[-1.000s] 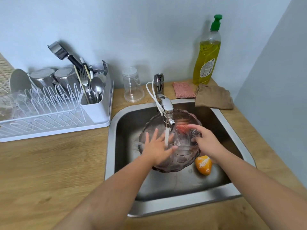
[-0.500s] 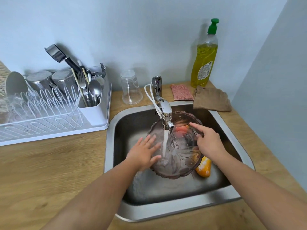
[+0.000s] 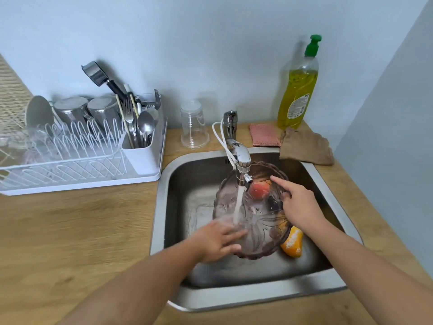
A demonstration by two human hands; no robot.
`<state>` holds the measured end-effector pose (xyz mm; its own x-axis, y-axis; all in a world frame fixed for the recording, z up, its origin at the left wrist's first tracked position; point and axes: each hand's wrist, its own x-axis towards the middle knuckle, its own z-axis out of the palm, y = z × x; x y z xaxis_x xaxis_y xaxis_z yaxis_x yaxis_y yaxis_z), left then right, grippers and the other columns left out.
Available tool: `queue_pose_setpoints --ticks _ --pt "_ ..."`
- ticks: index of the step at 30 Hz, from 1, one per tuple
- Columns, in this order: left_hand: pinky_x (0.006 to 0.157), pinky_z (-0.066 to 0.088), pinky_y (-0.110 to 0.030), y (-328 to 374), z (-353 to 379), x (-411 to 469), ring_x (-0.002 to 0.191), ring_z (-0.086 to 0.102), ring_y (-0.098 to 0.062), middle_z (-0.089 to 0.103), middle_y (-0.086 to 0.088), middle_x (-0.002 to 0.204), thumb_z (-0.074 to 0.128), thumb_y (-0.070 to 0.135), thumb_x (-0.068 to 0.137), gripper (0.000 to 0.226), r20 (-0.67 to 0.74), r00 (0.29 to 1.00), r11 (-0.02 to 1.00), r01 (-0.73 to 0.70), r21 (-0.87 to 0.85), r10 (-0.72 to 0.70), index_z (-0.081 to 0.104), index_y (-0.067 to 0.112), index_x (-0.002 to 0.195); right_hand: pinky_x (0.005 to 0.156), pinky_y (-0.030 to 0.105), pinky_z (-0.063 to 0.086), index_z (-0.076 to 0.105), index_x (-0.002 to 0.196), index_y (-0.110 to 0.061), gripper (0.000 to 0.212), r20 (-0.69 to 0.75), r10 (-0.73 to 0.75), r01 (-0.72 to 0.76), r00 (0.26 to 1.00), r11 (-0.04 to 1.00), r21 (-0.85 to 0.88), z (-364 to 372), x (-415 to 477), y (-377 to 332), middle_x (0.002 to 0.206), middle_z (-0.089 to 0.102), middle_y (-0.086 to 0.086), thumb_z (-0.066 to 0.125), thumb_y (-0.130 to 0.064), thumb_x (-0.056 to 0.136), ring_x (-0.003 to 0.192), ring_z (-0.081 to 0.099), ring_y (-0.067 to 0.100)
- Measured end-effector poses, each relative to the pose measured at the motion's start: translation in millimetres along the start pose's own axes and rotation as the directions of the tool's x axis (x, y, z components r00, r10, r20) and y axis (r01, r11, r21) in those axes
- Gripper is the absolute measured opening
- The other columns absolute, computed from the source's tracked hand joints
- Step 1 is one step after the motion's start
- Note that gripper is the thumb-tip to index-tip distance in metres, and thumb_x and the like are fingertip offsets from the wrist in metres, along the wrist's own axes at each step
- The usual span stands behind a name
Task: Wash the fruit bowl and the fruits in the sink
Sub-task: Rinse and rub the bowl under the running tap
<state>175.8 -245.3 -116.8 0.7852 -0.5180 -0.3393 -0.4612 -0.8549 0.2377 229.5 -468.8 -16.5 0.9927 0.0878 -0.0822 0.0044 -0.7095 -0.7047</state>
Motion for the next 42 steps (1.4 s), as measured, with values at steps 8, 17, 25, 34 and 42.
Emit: queue_pose_setpoints --ticks 8,17,25,34,42 --pt "0.122 0.002 -0.042 70 -27 33 0.150 0.003 -0.024 0.003 -0.007 0.162 0.027 0.050 0.100 0.062 -0.122 0.960 0.817 0.144 -0.559 -0.253 0.014 0.021 0.154 0.093 0.030 0.047 0.055 0.132 -0.035 0.053 -0.168 0.016 -0.003 0.986 0.997 0.074 5 -2 -5 0.133 0.060 0.006 0.039 -0.002 0.095 0.104 0.062 0.025" --pt "0.116 0.019 -0.028 45 -19 -13 0.142 0.030 -0.018 0.032 -0.002 0.156 0.030 0.043 0.102 0.054 -0.233 0.971 0.996 -0.065 -0.061 0.049 0.022 0.025 0.152 0.088 0.032 0.047 0.055 0.132 -0.033 0.054 -0.222 0.079 -0.047 0.972 0.988 0.144 -1 11 4 0.122 0.065 0.012 0.038 0.000 0.094 0.095 0.061 0.024" --pt "0.112 0.033 -0.029 90 -19 11 0.137 0.040 -0.014 0.044 0.002 0.149 0.036 0.028 0.100 0.049 -0.404 0.905 0.829 -0.122 -0.545 -0.133 0.032 0.025 0.149 0.095 0.045 0.051 0.055 0.131 -0.036 0.055 -0.206 0.133 -0.088 0.970 0.973 0.214 24 7 -5 0.136 0.057 0.008 0.037 0.000 0.093 0.097 0.062 0.031" --pt "0.119 0.018 -0.034 60 -18 1 0.143 0.030 -0.021 0.035 -0.007 0.154 0.025 0.046 0.098 0.060 -0.228 0.968 0.955 0.034 -0.295 -0.105 0.029 0.016 0.149 0.096 0.046 0.050 0.052 0.134 -0.036 0.055 -0.204 0.168 -0.123 0.965 0.969 0.216 26 3 -5 0.136 0.056 0.009 0.037 -0.001 0.094 0.106 0.061 0.035" --pt "0.118 0.020 -0.029 36 -10 -9 0.142 0.031 -0.012 0.038 0.003 0.153 0.029 0.038 0.101 0.049 -0.307 0.949 0.980 0.018 -0.196 -0.079 0.036 0.026 0.148 0.090 0.036 0.048 0.052 0.134 -0.035 0.055 -0.189 0.156 -0.112 0.970 0.969 0.222 11 6 1 0.132 0.059 0.011 0.036 0.000 0.095 0.089 0.051 0.017"
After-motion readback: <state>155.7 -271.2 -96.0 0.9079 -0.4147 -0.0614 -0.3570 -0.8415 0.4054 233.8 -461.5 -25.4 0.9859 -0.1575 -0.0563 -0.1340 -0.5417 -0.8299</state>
